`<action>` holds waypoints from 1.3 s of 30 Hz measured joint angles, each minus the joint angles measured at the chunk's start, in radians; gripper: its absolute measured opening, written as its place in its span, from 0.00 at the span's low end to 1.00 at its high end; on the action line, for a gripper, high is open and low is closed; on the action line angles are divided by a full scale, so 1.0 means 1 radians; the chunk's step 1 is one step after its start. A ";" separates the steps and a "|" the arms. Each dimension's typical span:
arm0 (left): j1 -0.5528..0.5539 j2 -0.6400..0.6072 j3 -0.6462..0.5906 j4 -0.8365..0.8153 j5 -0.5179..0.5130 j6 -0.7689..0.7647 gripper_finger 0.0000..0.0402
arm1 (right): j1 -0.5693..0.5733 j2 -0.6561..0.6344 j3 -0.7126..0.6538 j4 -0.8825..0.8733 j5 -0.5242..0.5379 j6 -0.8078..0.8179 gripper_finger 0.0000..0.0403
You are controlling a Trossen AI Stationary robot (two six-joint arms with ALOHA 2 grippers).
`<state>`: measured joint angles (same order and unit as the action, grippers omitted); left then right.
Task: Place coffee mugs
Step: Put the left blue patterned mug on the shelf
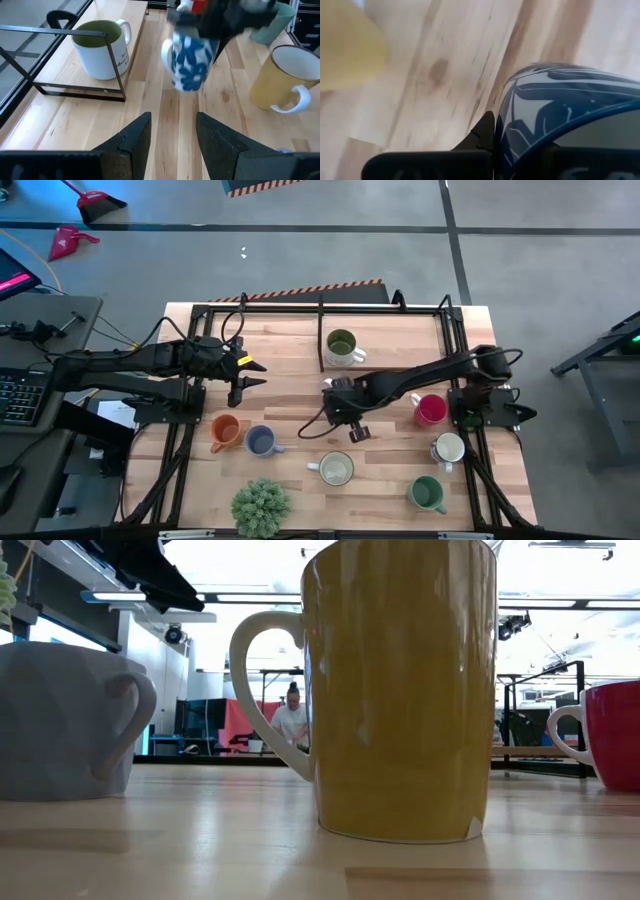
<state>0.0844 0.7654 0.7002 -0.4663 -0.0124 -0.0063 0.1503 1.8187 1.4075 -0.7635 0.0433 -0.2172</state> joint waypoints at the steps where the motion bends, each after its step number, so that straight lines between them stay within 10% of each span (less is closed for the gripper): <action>1: 0.001 0.000 0.000 0.000 -0.001 0.000 0.36 | 0.002 -0.026 0.001 -0.003 0.005 0.019 0.00; 14: 0.000 0.000 0.000 -0.002 -0.020 0.010 0.36 | -0.090 -0.148 0.248 -0.336 0.257 0.317 0.00; 39: 0.000 0.000 0.000 -0.003 -0.023 0.026 0.36 | -0.681 -0.105 0.361 -0.451 0.091 0.271 0.00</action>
<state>0.0849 0.7654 0.7002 -0.4690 -0.0349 0.0196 -0.5302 1.7138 1.7683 -1.2146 0.1345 0.0535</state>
